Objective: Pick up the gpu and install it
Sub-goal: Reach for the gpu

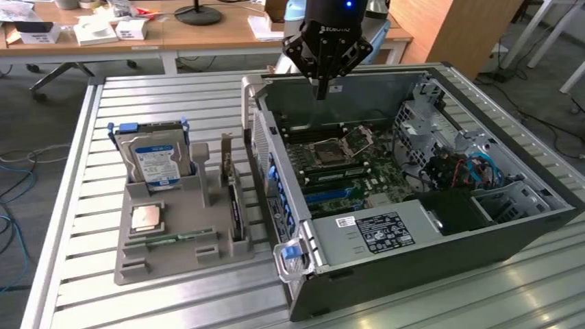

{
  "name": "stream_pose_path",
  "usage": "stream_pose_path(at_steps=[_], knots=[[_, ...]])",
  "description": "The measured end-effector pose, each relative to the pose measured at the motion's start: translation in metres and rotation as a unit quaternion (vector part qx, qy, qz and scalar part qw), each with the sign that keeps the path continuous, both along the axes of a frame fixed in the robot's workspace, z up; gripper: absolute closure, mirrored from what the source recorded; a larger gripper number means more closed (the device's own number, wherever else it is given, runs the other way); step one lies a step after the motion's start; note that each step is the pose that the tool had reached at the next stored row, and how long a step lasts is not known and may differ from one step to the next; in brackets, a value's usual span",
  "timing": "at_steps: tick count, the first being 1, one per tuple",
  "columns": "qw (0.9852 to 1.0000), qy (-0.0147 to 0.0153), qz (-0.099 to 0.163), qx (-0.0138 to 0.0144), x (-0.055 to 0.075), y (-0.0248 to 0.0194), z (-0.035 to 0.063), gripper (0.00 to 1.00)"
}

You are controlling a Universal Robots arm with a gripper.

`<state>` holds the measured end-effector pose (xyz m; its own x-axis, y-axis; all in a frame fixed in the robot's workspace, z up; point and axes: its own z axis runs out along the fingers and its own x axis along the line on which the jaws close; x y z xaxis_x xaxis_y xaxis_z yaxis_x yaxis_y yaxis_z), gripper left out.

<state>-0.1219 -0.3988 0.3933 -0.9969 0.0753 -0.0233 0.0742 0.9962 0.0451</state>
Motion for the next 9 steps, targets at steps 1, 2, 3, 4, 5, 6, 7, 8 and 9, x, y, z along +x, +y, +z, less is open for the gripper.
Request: stream_pose_path(at_steps=[1, 2, 3, 4, 5, 6, 7, 8, 9], knots=[[1.0, 0.0, 0.0, 0.0, 0.0, 0.0, 0.0, 0.89], [1.0, 0.0, 0.0, 0.0, 0.0, 0.0, 0.0, 0.89], [1.0, 0.0, 0.0, 0.0, 0.0, 0.0, 0.0, 0.89], [1.0, 0.0, 0.0, 0.0, -0.0001, 0.0, 0.0, 0.89], [1.0, -0.0001, 0.0, 0.0001, -0.0009, 0.0, -0.0001, 0.89], [1.0, -0.0001, 0.0, 0.0001, -0.002, 0.0, -0.0001, 0.89], [1.0, 0.0, 0.0, 0.0, -0.0033, 0.0, -0.0001, 0.89], [1.0, 0.0, 0.0, 0.0, -0.0046, 0.0001, -0.0001, 0.89], [1.0, 0.0, 0.0, 0.0, -0.0061, 0.0001, -0.0001, 0.89]])
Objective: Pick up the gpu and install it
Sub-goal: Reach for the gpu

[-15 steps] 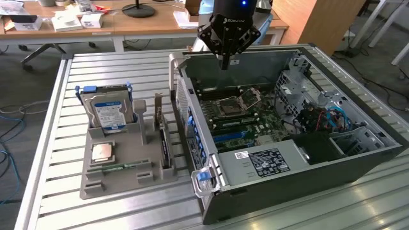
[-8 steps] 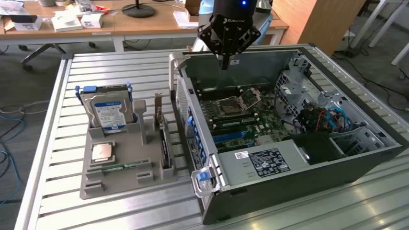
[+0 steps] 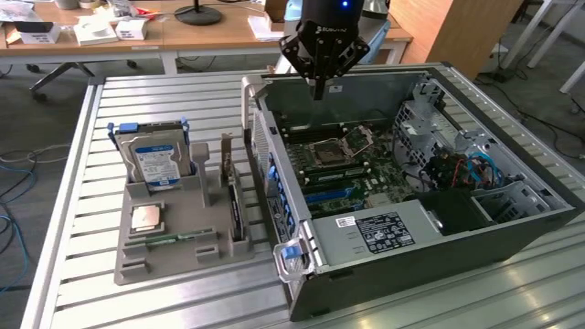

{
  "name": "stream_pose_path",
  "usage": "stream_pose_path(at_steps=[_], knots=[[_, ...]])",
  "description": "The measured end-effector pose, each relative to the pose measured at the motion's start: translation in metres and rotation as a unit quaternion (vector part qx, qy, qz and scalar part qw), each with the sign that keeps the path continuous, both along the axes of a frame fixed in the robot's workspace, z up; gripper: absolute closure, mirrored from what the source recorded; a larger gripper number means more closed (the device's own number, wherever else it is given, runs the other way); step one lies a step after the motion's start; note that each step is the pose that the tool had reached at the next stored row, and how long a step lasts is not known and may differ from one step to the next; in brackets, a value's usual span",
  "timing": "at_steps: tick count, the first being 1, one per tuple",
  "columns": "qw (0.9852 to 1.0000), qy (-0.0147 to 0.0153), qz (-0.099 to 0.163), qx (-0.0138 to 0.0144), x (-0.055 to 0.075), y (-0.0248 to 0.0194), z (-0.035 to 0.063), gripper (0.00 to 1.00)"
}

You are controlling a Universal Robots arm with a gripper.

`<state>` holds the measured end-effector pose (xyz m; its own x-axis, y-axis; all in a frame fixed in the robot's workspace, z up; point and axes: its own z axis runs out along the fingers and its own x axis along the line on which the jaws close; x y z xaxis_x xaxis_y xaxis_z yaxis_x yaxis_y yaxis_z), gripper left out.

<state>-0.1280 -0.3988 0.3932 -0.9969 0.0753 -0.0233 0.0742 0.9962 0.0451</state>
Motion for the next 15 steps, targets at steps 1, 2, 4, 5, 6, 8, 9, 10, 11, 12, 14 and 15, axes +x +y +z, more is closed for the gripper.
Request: stream_pose_path(at_steps=[1, 2, 4, 5, 6, 8, 9, 10, 11, 12, 14, 15], knots=[[1.0, 0.0, 0.0, 0.0, -0.002, 0.0, 0.0, 0.89], [1.0, 0.0, 0.0, 0.0, -0.003, 0.0001, 0.0, 0.89], [1.0, 0.0, 0.0, 0.0, -0.006, 0.0001, -0.0001, 0.89], [1.0, 0.0, 0.0, 0.0, -0.008, 0.0001, 0.0, 0.89], [1.0, 0.0, 0.0, 0.0, -0.01, 0.0002, -0.0001, 0.89], [1.0, 0.0, 0.0, 0.0, -0.013, 0.0003, -0.0001, 0.89], [1.0, 0.0, 0.0, 0.0, -0.015, 0.0003, -0.0001, 0.89], [1.0, 0.0, 0.0, 0.0, -0.017, 0.0003, -0.0001, 0.89], [1.0, 0.0, 0.0, 0.0, -0.019, 0.0004, -0.0001, 0.89], [1.0, 0.0, 0.0, 0.0, -0.02, 0.0004, -0.0001, 0.89], [1.0, 0.0, 0.0, 0.0, -0.024, 0.0005, -0.0002, 0.89], [1.0, 0.0, 0.0, 0.0, -0.026, 0.0006, -0.0001, 0.89]])
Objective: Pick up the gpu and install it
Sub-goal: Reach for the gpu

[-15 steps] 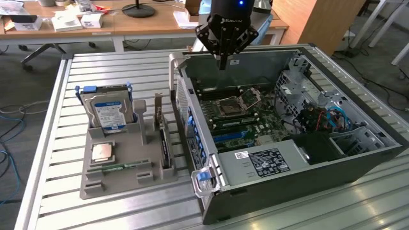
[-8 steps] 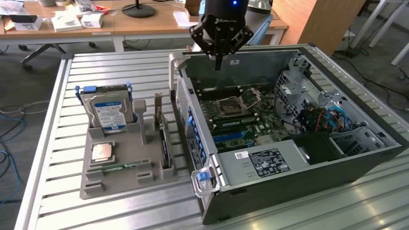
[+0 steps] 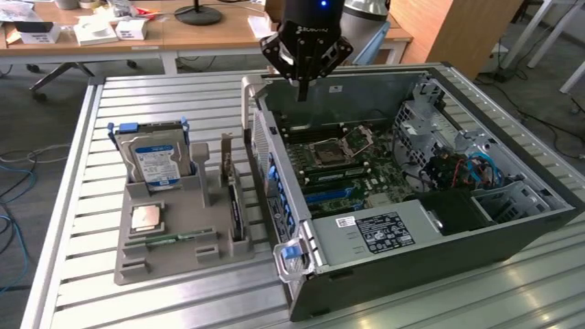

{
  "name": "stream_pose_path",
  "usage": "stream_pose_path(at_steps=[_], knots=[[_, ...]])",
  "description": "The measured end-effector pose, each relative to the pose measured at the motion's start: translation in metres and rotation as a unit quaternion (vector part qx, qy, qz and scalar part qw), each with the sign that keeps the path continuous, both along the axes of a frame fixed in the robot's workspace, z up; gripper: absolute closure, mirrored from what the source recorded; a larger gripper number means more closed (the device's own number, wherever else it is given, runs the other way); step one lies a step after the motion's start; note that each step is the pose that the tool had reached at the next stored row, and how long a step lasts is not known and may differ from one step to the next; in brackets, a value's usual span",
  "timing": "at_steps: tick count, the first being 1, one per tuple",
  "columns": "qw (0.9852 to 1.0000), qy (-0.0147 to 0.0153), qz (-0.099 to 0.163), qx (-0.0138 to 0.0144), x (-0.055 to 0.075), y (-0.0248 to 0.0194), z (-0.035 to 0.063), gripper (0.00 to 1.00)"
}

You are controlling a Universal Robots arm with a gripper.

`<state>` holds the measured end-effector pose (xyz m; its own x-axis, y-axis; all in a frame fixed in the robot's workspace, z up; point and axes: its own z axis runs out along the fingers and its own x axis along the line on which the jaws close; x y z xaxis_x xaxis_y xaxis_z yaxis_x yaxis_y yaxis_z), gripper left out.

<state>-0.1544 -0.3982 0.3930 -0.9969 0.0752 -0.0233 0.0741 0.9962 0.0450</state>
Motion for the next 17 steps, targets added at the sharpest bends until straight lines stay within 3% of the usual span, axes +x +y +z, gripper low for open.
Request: stream_pose_path(at_steps=[17], knots=[[1.0, 0.0, 0.0, 0.0, -0.042, 0.0014, -0.0005, 0.89]])
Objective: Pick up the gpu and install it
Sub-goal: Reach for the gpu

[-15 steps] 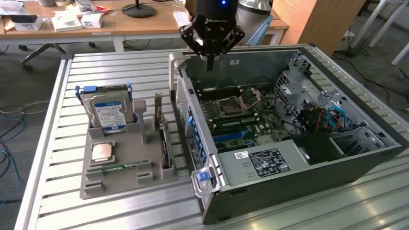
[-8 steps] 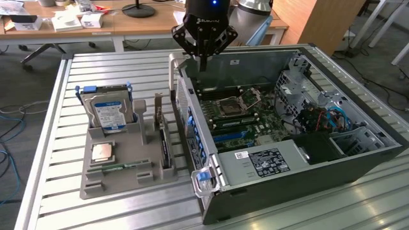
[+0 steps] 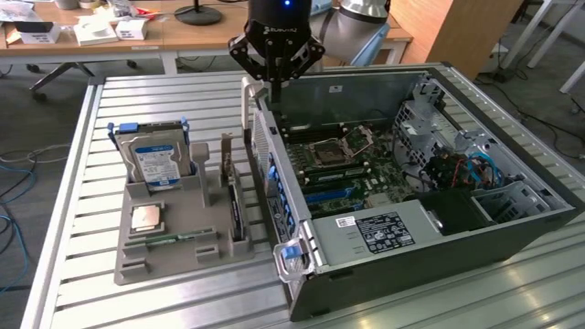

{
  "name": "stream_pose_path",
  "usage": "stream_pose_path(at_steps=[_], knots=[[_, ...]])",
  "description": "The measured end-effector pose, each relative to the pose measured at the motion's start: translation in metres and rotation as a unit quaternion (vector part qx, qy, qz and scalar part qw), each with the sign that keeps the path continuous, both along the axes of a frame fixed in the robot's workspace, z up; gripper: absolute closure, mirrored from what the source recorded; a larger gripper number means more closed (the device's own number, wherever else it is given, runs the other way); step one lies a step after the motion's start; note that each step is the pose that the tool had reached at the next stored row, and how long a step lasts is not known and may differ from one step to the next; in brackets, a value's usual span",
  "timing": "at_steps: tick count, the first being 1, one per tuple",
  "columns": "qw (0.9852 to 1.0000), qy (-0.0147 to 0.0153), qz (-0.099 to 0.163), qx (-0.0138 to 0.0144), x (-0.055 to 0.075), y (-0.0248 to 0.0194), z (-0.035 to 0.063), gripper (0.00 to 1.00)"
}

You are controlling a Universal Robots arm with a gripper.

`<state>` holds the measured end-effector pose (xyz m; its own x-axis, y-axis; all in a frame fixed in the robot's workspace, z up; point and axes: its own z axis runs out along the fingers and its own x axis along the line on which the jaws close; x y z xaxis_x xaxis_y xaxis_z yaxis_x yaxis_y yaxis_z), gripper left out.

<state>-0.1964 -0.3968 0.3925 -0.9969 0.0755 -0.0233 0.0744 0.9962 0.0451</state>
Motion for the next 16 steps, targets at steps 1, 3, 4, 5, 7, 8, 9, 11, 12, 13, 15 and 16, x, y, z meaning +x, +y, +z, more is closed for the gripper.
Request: stream_pose_path(at_steps=[1, 3, 4, 5, 7, 8, 9, 11, 12, 13, 15, 16], knots=[[1.0, 0.0, 0.0, 0.0, -0.003, 0.0001, 0.0, 0.89], [1.0, 0.0, 0.0, 0.0, -0.008, 0.0004, -0.0001, 0.89], [1.0, 0.0, 0.0, 0.0, -0.011, 0.0004, -0.0001, 0.89], [1.0, 0.0, 0.0, 0.0, -0.013, 0.0005, -0.0002, 0.89], [1.0, 0.0, 0.0, 0.0, -0.019, 0.0007, -0.0003, 0.89], [1.0, 0.0, 0.0, 0.0, -0.022, 0.0007, -0.0004, 0.89], [1.0, 0.0, 0.0, 0.0, -0.025, 0.0008, -0.0004, 0.89], [1.0, 0.0, 0.0, 0.0, -0.03, 0.0009, -0.0006, 0.89], [1.0, 0.0, 0.0, 0.0, -0.033, 0.001, -0.0006, 0.89], [1.0, 0.0, 0.0, 0.0, -0.036, 0.0011, -0.0007, 0.89], [1.0, 0.0, 0.0, 0.0, -0.041, 0.0013, -0.0009, 0.89], [1.0, 0.0, 0.0, 0.0, -0.044, 0.0013, -0.001, 0.89]])
